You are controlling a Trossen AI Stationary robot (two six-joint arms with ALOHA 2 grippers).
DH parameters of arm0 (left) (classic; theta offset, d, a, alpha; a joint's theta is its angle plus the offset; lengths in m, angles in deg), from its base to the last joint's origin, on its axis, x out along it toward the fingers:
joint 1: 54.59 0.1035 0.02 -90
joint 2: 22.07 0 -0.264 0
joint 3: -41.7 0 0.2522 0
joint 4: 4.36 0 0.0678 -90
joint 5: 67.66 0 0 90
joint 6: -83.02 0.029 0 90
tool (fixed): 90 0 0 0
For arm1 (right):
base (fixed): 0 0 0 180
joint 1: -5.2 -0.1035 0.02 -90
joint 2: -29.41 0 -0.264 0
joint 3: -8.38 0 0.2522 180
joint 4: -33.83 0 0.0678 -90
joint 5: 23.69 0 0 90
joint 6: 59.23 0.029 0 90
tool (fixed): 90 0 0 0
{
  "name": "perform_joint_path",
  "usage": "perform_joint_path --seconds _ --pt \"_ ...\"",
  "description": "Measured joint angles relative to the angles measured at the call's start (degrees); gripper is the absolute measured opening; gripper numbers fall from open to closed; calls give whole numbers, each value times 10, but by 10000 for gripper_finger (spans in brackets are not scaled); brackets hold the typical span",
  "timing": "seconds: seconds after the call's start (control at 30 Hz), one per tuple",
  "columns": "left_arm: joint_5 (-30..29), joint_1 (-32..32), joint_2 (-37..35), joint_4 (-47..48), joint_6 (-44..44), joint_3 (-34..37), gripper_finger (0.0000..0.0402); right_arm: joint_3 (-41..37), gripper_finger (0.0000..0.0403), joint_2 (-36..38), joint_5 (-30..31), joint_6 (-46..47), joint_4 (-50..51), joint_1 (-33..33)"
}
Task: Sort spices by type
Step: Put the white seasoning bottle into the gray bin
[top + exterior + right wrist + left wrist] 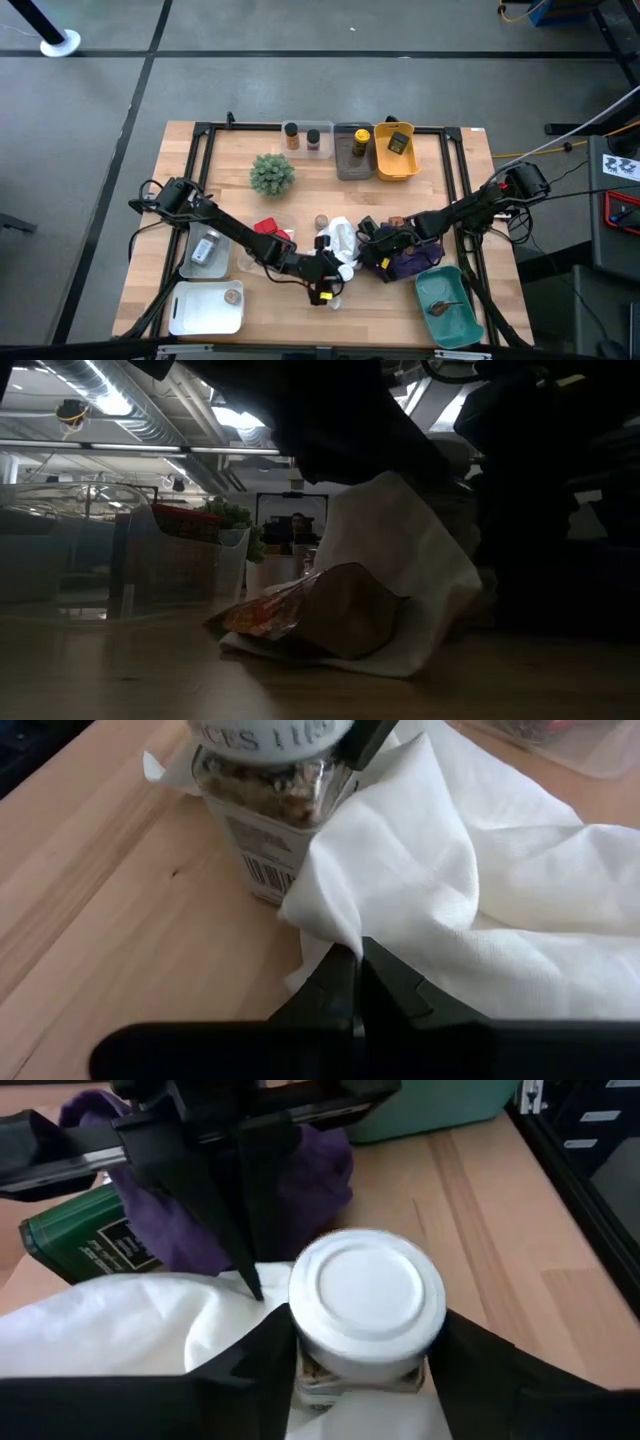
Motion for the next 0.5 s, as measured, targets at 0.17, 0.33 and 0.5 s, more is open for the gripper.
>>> perform_joint_path --seconds 0.17,0.33,0.5 --pt "1 0 -7 4 -11 0 164 0 13 0 0 15 0 0" --pt "3 0 -31 4 -11 0 163 0 39 0 -13 16 0 0" --pt "2 0 -77 10 -2 0 162 0 79 0 -15 16 0 0"
